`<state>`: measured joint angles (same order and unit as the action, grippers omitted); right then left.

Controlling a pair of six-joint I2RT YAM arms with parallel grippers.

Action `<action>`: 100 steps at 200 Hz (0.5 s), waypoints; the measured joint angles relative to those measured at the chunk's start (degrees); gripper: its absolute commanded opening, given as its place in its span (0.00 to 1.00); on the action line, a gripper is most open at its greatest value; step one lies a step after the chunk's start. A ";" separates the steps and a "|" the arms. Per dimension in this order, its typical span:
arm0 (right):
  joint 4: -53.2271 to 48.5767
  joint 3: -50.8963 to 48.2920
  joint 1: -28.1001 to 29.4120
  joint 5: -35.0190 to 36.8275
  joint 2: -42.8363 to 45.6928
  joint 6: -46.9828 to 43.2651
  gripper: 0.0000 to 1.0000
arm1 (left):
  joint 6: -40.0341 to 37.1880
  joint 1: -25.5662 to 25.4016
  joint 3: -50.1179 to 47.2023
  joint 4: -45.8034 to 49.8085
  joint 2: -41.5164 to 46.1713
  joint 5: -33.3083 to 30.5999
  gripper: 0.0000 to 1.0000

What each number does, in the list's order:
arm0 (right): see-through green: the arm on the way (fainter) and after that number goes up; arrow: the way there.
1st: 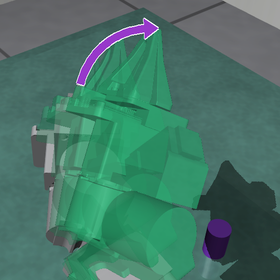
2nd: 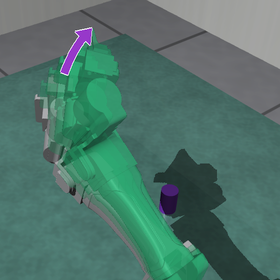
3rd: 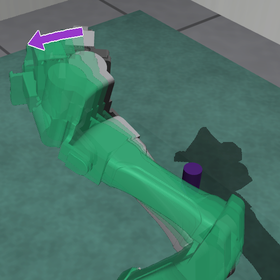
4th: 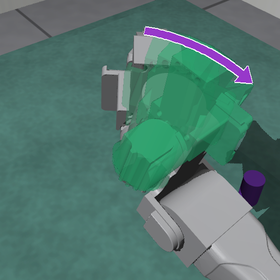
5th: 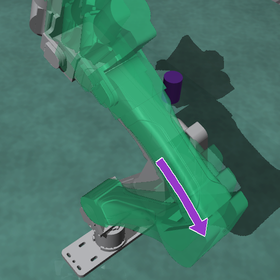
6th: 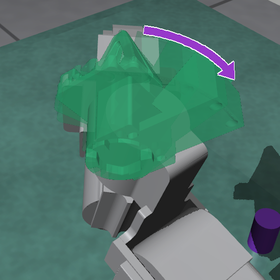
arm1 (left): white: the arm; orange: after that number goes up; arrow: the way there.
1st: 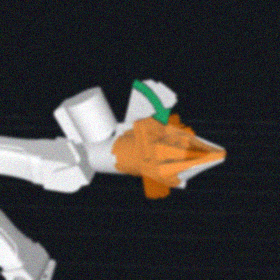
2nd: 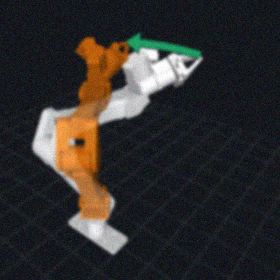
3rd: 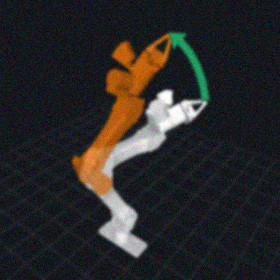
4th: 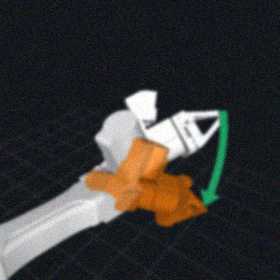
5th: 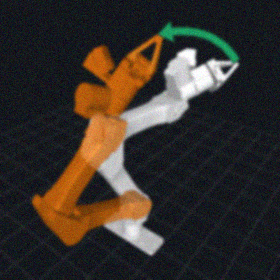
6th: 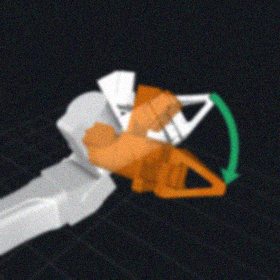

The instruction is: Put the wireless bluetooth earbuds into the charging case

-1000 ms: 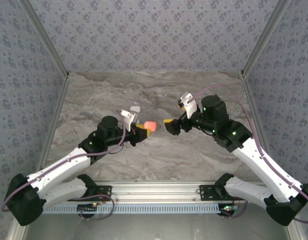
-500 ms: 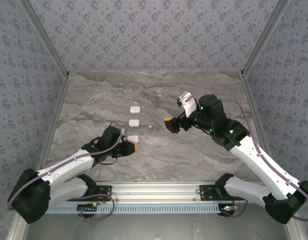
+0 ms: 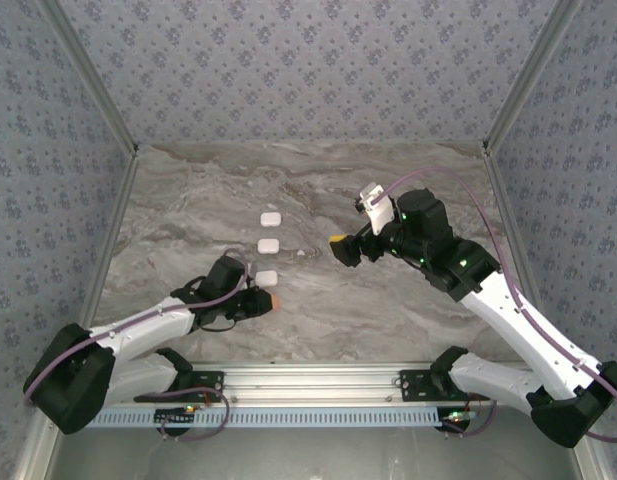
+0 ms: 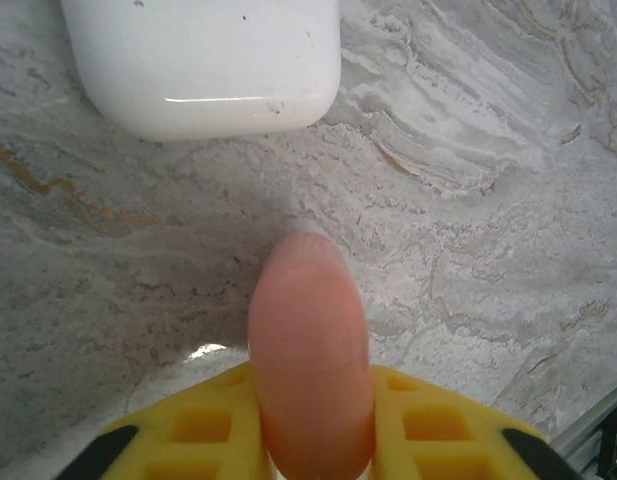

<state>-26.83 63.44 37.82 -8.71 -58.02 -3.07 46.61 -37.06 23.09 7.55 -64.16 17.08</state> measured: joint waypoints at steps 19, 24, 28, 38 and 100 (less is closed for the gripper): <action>0.00 0.00 0.00 0.02 0.00 0.00 1.00 | -0.55 0.00 0.55 1.97 -0.44 -0.55 0.48; 0.00 0.00 0.00 0.04 0.00 0.00 1.00 | -0.98 0.00 0.61 2.40 -0.48 -0.66 0.51; 0.00 0.00 0.00 0.13 0.00 0.00 1.00 | -0.57 0.00 0.68 2.82 -0.52 -0.83 0.52; -0.02 0.00 0.00 0.39 0.00 0.02 1.00 | -1.16 0.00 0.87 3.96 -0.52 -1.20 0.55; -1.07 -0.22 -0.52 3.98 0.20 0.22 1.00 | -4.63 1.90 5.42 10.58 0.17 -5.31 0.67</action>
<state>-27.90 63.22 37.30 -4.73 -57.82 -2.85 41.98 -35.16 28.51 18.13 -63.99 11.77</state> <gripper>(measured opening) 0.998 0.657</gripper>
